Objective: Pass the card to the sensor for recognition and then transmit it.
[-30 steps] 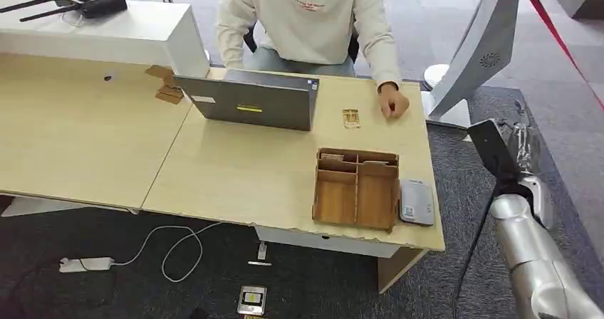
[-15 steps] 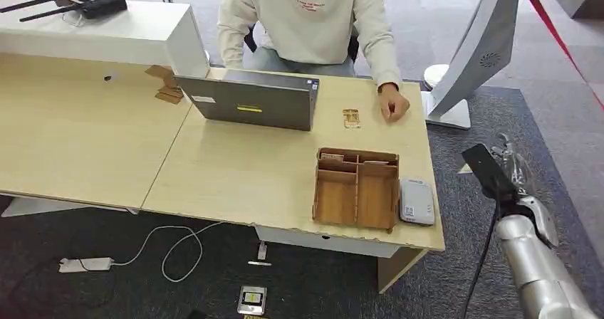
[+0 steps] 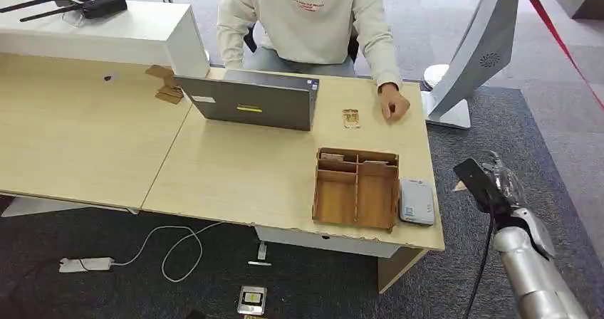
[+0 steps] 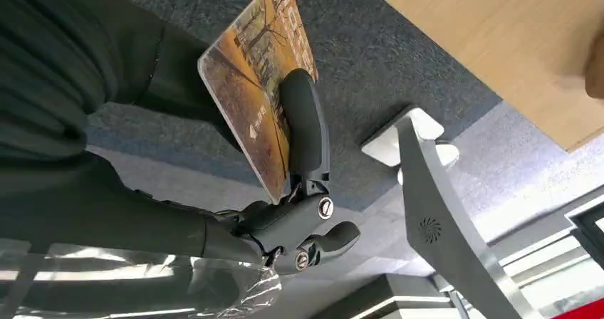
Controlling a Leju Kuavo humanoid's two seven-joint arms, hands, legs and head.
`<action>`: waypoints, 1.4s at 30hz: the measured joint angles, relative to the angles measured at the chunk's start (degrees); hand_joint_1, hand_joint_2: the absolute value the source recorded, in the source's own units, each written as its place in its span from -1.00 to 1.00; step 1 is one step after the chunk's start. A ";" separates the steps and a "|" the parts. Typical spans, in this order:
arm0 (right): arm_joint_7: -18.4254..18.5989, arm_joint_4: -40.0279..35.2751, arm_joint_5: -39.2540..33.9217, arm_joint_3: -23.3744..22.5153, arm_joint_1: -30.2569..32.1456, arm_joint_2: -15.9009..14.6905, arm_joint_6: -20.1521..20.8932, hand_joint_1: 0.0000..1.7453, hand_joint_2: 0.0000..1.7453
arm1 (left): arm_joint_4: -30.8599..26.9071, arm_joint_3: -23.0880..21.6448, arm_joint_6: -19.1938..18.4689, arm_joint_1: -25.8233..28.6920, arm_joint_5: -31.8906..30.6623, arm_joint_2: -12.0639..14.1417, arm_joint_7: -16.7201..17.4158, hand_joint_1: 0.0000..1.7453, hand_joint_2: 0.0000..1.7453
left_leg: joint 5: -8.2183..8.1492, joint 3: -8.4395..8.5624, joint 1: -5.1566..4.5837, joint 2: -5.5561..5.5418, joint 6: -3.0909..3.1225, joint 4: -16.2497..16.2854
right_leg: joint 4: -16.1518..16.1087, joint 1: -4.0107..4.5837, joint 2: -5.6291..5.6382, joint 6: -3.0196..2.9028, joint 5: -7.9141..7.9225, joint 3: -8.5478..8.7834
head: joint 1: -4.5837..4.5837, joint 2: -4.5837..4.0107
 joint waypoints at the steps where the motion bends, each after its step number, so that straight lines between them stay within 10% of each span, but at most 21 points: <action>1: 0.00 0.00 0.00 0.00 0.00 0.00 0.00 1.00 1.00 | 0.00 0.00 0.00 0.00 0.00 0.00 0.00 -1.00 -1.00 | 0.00 0.00 0.00 0.00 0.00 0.00 | 0.00 0.00 0.00 0.00 0.00 0.00 | 0.00 0.00; 42: 1.05 -5.38 0.52 3.65 4.19 2.34 4.90 1.00 1.00 | 0.00 2.43 -0.39 1.04 1.90 0.02 -1.70 -1.00 -1.00 | 0.00 -0.01 0.00 -0.01 0.00 -0.01 | 0.00 0.00 0.00 0.00 0.00 0.02 | 0.00 0.00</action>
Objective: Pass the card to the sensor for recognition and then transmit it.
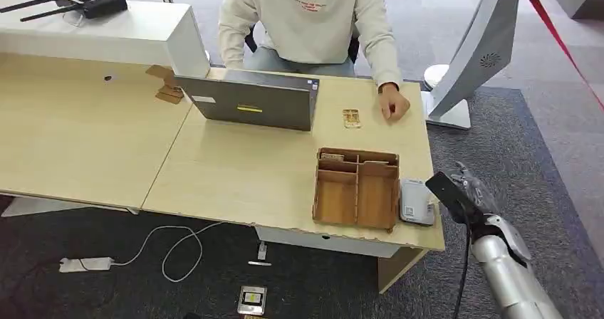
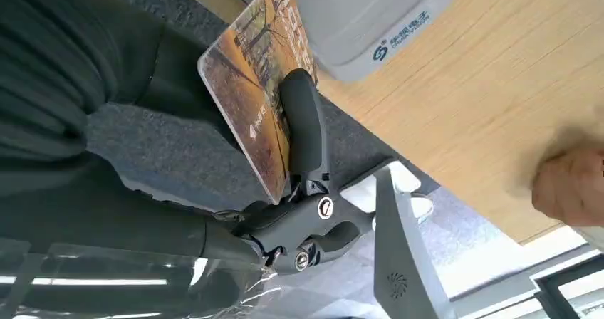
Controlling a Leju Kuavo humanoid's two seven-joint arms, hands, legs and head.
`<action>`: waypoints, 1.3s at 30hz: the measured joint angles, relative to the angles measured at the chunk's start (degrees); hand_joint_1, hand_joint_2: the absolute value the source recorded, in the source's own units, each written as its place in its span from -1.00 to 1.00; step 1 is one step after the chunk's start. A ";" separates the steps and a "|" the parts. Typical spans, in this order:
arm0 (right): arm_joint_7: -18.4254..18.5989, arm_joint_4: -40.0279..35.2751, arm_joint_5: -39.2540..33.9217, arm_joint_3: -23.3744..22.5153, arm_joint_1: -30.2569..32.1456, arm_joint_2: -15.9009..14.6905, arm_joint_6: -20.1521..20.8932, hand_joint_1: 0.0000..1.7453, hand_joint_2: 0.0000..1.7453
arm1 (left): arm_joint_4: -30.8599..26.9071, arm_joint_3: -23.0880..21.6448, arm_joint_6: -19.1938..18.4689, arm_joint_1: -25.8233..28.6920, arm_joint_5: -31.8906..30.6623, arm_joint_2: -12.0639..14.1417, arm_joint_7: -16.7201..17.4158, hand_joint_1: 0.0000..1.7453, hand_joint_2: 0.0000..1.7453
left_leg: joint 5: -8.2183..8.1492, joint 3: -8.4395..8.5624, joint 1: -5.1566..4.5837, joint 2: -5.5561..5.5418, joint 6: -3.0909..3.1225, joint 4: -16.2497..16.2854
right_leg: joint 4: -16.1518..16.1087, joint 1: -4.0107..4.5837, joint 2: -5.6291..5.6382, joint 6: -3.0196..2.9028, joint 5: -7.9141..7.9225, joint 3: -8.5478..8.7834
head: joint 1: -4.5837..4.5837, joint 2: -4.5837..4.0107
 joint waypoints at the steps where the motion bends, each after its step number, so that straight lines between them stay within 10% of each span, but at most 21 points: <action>1: 0.00 0.00 0.02 0.00 0.00 0.07 0.04 1.00 1.00 | 0.00 0.00 0.00 0.00 0.00 -0.02 0.00 -1.00 -1.00 | 0.00 0.00 0.00 0.00 0.00 0.00 | 0.00 0.00 0.00 0.00 0.00 0.00 | 0.00 0.00; 25: 0.04 0.33 2.69 1.88 -0.34 0.35 5.86 1.00 1.00 | 0.00 0.02 0.26 0.01 0.81 -0.02 0.13 -1.00 -1.00 | 0.00 0.03 0.00 0.02 0.00 0.00 | -0.01 0.00 0.00 0.00 0.00 0.02 | 0.00 0.00; 39: -2.10 0.26 -0.48 2.08 -1.86 0.33 -0.32 1.00 1.00 | 0.00 0.02 0.28 0.01 0.70 0.00 -0.46 -1.00 -1.00 | 0.00 0.02 0.00 0.01 0.00 0.00 | 0.00 0.00 0.00 0.00 0.00 0.01 | 0.00 0.00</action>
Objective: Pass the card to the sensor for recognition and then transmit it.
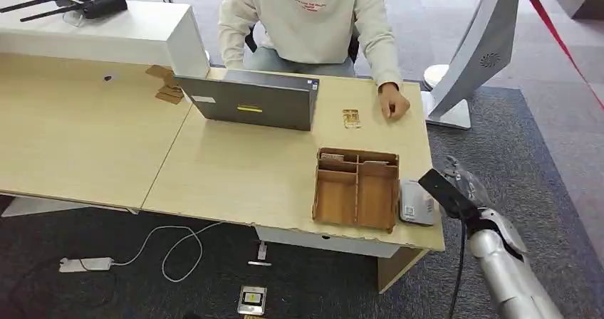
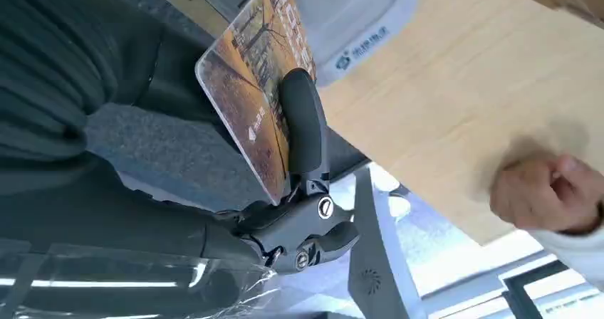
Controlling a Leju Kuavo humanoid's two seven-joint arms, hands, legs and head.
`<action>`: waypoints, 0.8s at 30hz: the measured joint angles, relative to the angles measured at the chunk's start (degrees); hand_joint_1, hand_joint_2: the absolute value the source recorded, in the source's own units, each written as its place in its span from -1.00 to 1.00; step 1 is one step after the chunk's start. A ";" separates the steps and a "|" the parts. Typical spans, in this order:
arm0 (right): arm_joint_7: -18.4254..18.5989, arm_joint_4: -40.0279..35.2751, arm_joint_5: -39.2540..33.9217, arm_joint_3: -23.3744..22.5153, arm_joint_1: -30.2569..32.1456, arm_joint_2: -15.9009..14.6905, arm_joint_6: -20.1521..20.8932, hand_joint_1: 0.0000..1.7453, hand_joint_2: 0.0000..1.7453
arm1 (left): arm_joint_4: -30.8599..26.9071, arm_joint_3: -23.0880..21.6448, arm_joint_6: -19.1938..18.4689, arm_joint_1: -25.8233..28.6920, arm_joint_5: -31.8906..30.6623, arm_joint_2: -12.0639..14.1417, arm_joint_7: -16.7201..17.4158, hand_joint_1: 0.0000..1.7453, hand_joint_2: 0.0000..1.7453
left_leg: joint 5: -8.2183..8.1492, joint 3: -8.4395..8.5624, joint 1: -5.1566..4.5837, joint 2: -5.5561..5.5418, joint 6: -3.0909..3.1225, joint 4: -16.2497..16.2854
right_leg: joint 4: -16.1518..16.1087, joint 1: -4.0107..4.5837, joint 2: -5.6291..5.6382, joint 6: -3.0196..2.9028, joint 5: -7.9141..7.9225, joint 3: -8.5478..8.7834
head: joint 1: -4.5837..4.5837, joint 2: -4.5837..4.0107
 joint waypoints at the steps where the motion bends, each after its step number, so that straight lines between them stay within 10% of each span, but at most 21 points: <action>1: -0.48 -0.07 -0.79 -0.13 -0.26 0.04 -0.68 1.00 1.00 | 0.00 0.00 0.00 0.00 -0.05 0.00 -0.11 -1.00 -1.00 | 0.00 0.00 0.00 0.00 0.00 0.00 | 0.00 0.00 0.00 0.00 0.00 0.00 | 0.00 0.00; 15: -2.97 -2.60 -11.94 -3.78 -5.85 0.61 -1.29 1.00 1.00 | 0.00 -0.02 0.00 0.00 -1.90 0.07 -1.16 -1.00 -1.00 | 0.00 -0.02 -0.01 0.00 0.00 0.00 | 0.01 -0.01 0.00 0.00 0.01 -0.01 | 0.00 0.00; 24: -2.95 -0.33 1.63 -1.58 -13.00 3.54 -8.26 1.00 1.00 | 0.00 -1.36 -0.11 -1.74 -7.50 0.07 0.68 -1.00 -1.00 | 0.04 -0.05 0.02 0.00 -0.04 -0.01 | 0.04 0.03 0.01 -0.02 0.02 -0.01 | 0.00 0.00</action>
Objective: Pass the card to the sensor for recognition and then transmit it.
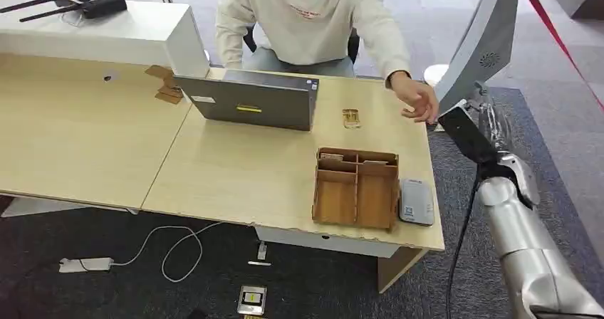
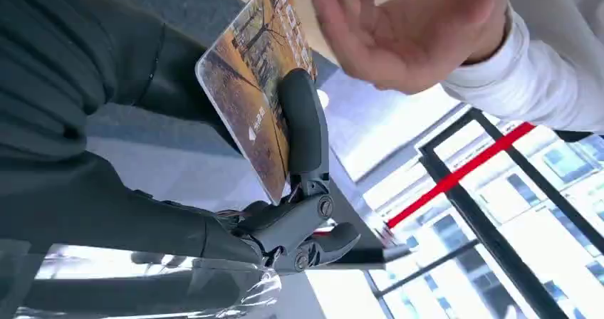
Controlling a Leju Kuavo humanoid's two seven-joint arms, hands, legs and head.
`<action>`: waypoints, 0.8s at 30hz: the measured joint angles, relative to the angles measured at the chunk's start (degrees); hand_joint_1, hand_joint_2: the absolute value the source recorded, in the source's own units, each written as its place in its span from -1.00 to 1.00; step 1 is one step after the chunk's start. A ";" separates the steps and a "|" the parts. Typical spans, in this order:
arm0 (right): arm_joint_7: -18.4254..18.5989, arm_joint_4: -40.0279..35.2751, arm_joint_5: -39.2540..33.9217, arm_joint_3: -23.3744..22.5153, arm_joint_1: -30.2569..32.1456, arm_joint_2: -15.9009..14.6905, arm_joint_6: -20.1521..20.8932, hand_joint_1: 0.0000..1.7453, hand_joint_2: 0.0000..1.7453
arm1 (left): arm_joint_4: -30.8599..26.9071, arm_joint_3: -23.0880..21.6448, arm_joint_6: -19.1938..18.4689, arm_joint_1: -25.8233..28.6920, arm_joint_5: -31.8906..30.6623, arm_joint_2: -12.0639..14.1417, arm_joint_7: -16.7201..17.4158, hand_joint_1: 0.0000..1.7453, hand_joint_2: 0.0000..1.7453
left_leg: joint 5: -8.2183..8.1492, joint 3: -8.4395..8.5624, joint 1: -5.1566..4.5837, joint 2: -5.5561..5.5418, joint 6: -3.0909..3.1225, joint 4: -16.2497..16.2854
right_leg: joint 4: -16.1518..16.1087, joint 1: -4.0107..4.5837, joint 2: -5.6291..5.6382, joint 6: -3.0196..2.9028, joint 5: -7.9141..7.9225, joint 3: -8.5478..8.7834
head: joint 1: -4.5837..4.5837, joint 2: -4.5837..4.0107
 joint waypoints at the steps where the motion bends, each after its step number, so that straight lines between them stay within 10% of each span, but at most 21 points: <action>1: -0.11 0.62 1.52 0.46 -0.86 0.93 -1.04 1.00 1.00 | 0.00 -0.31 -0.07 -0.50 -0.53 0.00 0.29 -1.00 -1.00 | 0.01 0.00 0.01 0.00 0.00 0.00 | 0.01 0.01 0.00 0.00 0.00 0.00 | 0.02 0.00; 17: 0.74 9.69 7.39 4.79 -8.80 8.99 -3.02 1.00 1.00 | 0.00 -3.12 -0.42 -2.71 -3.22 -0.07 1.95 -1.00 -1.00 | 0.03 0.00 0.05 -0.04 -0.01 0.00 | 0.00 0.02 -0.02 -0.03 0.02 -0.03 | 0.00 0.00; 18: 0.92 9.95 7.50 4.85 -8.83 9.21 -3.02 -0.94 1.00 | 0.00 -3.15 -0.42 -2.76 -3.32 -0.07 1.99 -1.00 -1.00 | 0.03 0.00 0.05 -0.03 -0.01 0.00 | 0.00 0.03 -0.02 -0.03 0.02 -0.03 | 0.02 0.00; 24: 1.18 11.81 9.14 5.14 -8.84 9.66 -5.05 -1.00 1.00 | 0.00 -3.23 -0.42 -2.89 -3.35 -0.07 2.05 -1.00 -1.00 | 0.03 0.01 0.05 -0.03 -0.01 0.00 | 0.00 0.03 -0.02 -0.04 0.02 -0.04 | 0.00 0.00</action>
